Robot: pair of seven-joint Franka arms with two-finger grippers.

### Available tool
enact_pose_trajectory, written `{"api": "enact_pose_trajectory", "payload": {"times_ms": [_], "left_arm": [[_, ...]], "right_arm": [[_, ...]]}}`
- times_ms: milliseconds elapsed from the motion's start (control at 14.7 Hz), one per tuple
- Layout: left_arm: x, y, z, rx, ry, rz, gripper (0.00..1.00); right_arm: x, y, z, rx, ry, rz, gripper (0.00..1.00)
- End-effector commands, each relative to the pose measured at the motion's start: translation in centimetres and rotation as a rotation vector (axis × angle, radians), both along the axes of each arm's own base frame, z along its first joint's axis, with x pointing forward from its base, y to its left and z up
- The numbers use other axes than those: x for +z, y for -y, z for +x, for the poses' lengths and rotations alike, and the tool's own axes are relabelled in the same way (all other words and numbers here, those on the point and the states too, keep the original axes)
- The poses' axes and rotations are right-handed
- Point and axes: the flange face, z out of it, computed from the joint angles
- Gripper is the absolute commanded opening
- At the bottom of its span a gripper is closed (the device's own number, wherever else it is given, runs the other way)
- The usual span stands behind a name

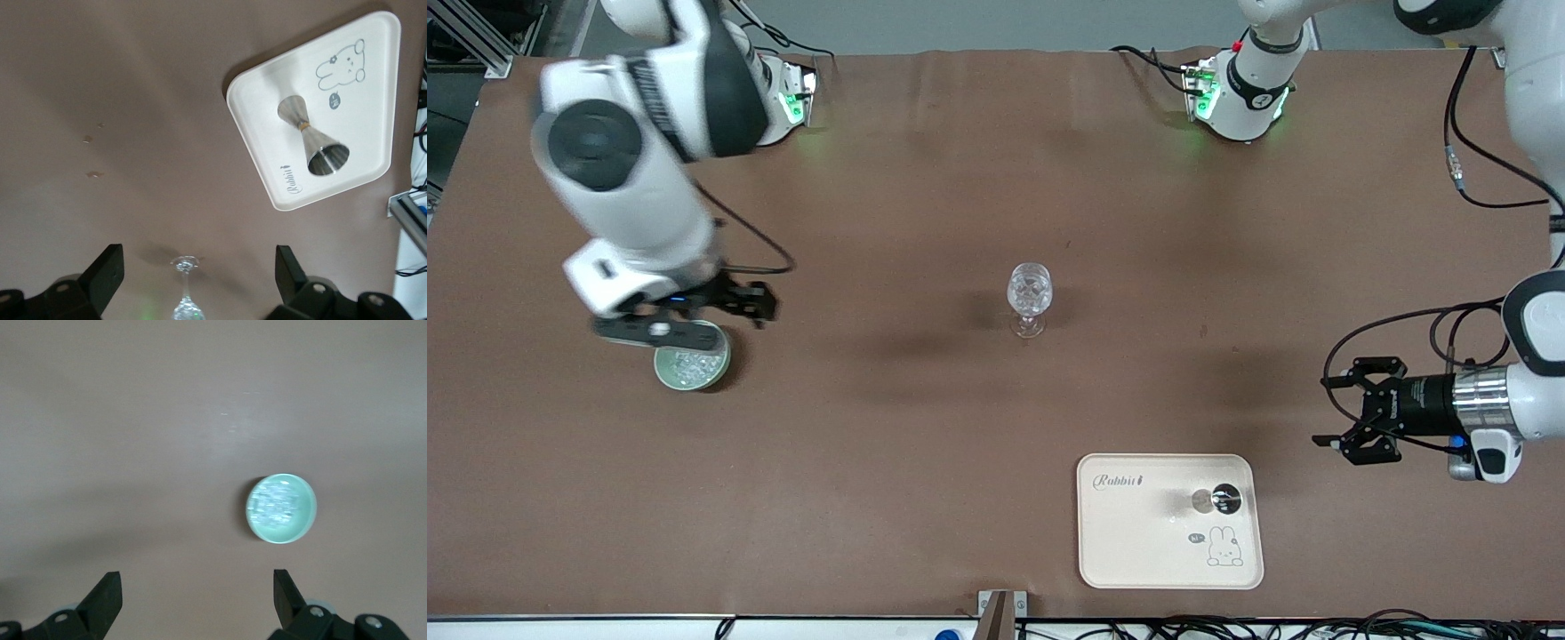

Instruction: Pour wine and add ice with both arms

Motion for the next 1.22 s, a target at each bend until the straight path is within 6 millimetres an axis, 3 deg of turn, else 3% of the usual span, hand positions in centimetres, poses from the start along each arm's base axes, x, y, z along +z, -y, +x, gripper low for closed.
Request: {"api": "enact_pose_trajectory", "payload": {"times_ms": [0,340,476,680,884,1156], "left_arm": [[4.6,1.8,-2.1,-0.159,0.067,0.121,1.0],[13.5,5.7,-5.3,-0.5,0.237,0.323,1.0],[15.9,6.8,-6.5,-0.594,0.277,0.365,1.0],[19.9,7.5,-8.4,-0.736,0.358,0.408,1.0],[22.4,9.6,-10.5,-0.831,0.346,0.55,1.0],[24.6,8.8,-14.4,-1.006,0.342,0.555,1.0]], "right_arm": [[1.1,6.0,-2.6,0.023,-0.007,0.018,1.0],[3.8,16.4,-4.4,0.047,-0.059,0.119,1.0],[4.9,18.3,-5.6,0.047,-0.078,0.126,1.0],[6.8,19.0,-7.1,0.04,-0.069,0.13,1.0],[8.0,19.2,-7.6,0.063,-0.069,0.131,1.0],[12.0,19.9,-7.4,0.107,-0.013,0.124,1.0]]}}
